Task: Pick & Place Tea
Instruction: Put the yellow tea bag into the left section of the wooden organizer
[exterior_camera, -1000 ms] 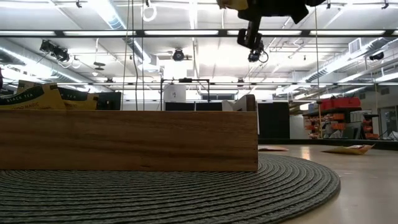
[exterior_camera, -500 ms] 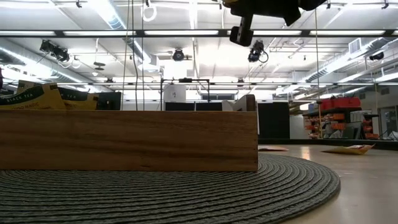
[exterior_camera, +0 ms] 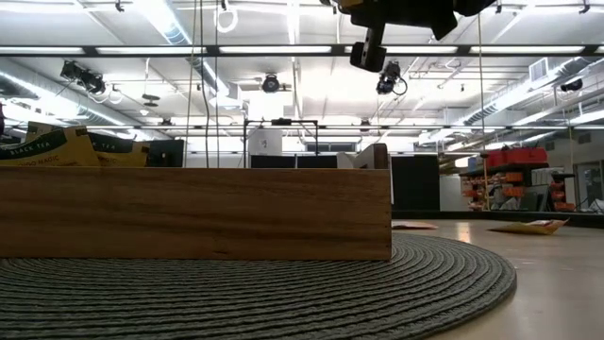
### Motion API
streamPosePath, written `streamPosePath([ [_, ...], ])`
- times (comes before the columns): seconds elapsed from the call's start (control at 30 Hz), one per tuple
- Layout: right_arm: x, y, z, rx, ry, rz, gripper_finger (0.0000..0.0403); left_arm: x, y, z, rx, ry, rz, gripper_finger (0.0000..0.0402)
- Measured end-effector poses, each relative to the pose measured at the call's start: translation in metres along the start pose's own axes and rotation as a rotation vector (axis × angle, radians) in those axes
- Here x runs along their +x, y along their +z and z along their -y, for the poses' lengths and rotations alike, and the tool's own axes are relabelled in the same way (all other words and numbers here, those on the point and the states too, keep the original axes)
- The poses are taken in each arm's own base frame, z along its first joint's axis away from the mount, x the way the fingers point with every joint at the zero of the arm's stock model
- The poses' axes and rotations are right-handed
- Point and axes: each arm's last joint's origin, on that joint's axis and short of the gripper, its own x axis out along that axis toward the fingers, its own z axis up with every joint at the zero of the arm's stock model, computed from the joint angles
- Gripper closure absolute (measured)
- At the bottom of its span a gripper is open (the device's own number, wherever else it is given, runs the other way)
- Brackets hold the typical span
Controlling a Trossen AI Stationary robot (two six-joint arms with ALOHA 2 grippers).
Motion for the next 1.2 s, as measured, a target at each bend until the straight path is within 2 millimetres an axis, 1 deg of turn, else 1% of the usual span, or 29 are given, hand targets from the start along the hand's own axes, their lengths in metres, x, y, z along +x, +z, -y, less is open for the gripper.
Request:
streamPosePath([
  [0.2,0.000,0.000,0.000,0.001,0.001,-0.001,0.0403,0.000,0.000,0.000,-0.008,-0.001,-0.001,0.0392],
  [0.33,0.000,0.000,0.000,0.021,0.001,-0.001,0.0402,0.000,0.000,0.000,-0.064,0.009,-0.008,0.0395],
  [0.4,0.000,0.000,0.000,0.036,0.002,-0.002,0.0395,0.000,-0.001,0.000,-0.102,0.024,-0.020,0.0397],
  [0.7,-0.003,0.000,-0.002,0.037,0.005,-0.002,0.0320,-0.009,-0.003,-0.001,-0.343,0.054,-0.097,0.0398],
  [0.8,-0.004,0.000,-0.003,0.023,0.004,-0.002,0.0300,-0.016,-0.005,0.001,-0.432,0.049,-0.159,0.0399],
  [0.9,-0.006,-0.001,-0.003,0.002,-0.006,-0.009,0.0287,-0.027,-0.005,0.000,-0.504,0.033,-0.274,0.0399],
  [1.2,-0.007,-0.006,0.004,-0.076,-0.119,-0.015,0.0286,-0.063,0.022,-0.022,-0.705,-0.029,-0.524,0.0399],
])
